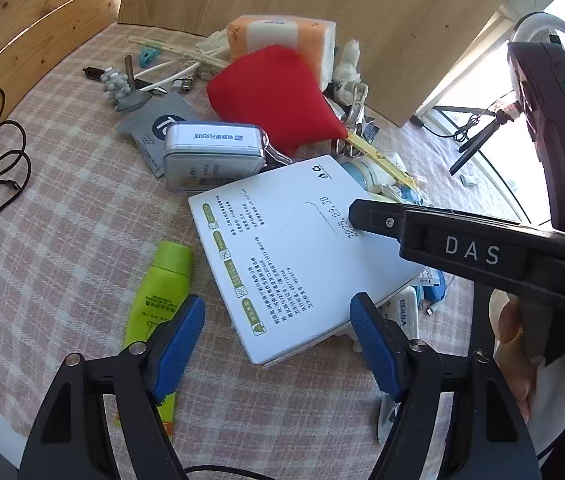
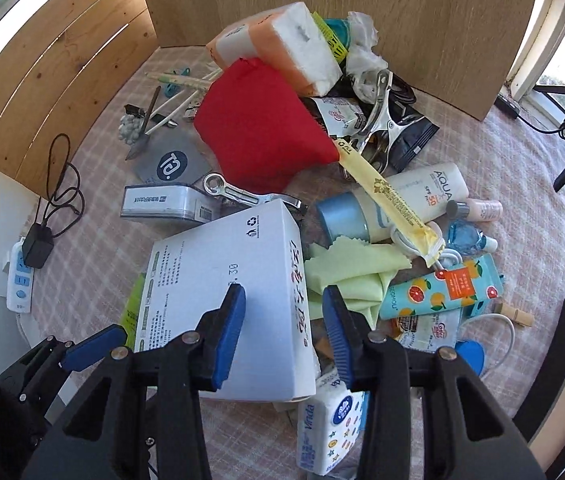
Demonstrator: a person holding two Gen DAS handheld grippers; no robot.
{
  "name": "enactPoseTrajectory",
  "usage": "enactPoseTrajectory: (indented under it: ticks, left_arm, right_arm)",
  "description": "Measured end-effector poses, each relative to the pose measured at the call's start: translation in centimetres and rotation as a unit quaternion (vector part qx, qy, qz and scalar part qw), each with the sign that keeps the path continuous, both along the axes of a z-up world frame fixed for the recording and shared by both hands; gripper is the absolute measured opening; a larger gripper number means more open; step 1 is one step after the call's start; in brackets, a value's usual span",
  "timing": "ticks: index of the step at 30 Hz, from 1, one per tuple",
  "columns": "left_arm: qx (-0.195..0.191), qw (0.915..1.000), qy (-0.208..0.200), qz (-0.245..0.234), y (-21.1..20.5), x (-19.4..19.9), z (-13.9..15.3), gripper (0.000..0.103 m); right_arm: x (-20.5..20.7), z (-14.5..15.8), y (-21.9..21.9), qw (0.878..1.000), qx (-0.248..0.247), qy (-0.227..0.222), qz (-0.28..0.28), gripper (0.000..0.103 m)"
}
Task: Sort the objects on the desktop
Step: 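Grip the white printed box with the right gripper and lift it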
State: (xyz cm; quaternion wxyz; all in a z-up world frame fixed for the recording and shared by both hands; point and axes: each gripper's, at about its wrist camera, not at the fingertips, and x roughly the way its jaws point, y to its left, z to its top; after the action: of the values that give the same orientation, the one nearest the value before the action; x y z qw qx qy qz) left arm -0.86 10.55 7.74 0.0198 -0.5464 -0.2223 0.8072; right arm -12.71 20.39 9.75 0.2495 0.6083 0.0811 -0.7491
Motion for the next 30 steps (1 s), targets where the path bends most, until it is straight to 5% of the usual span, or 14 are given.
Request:
enactPoseTrajectory:
  ticks: [12, 13, 14, 16, 18, 22, 23, 26, 30]
  left_arm:
    - [0.015, 0.9998, 0.008, 0.011, 0.7, 0.0, 0.4, 0.070]
    - [0.035, 0.9993, 0.015, 0.003, 0.9, 0.0, 0.7, 0.049]
    - [0.062, 0.9979, 0.016, -0.006, 1.3, 0.0, 1.0, 0.033]
    - [0.034, 0.9991, 0.018, -0.014, 2.8, -0.4, 1.8, 0.033]
    - [-0.007, 0.9997, 0.014, -0.019, 3.8, -0.6, 2.0, 0.036]
    - [-0.054, 0.9983, 0.022, 0.004, 1.4, 1.2, 2.1, 0.073]
    - [-0.066, 0.9976, 0.020, 0.005, 0.6, 1.6, 1.8, 0.076]
    - [-0.059, 0.9982, 0.002, 0.014, -2.3, 2.3, 0.1, 0.076]
    - [-0.040, 0.9991, -0.008, 0.011, -4.0, 2.3, -1.5, 0.076]
  right_arm:
    - [0.4, 0.2, 0.0, 1.000, -0.016, -0.016, 0.010, 0.039]
    - [0.5, 0.4, 0.1, 0.999, -0.025, -0.022, 0.013, 0.037]
    - [0.7, 0.4, 0.2, 0.998, -0.047, -0.043, 0.019, 0.023]
    - [1.7, 0.4, -0.3, 0.994, -0.074, -0.077, 0.029, 0.009]
    - [2.5, 0.7, -0.9, 0.998, -0.039, -0.036, 0.024, 0.010]
    - [2.2, 0.9, 0.1, 0.997, -0.062, -0.042, 0.017, 0.014]
    - [2.2, 1.1, 0.4, 0.997, -0.059, -0.036, 0.015, 0.024]
    - [2.7, 1.3, 0.3, 0.998, -0.053, -0.020, 0.017, 0.044]
    - [3.3, 0.2, -0.8, 0.998, -0.047, -0.036, 0.026, 0.044]
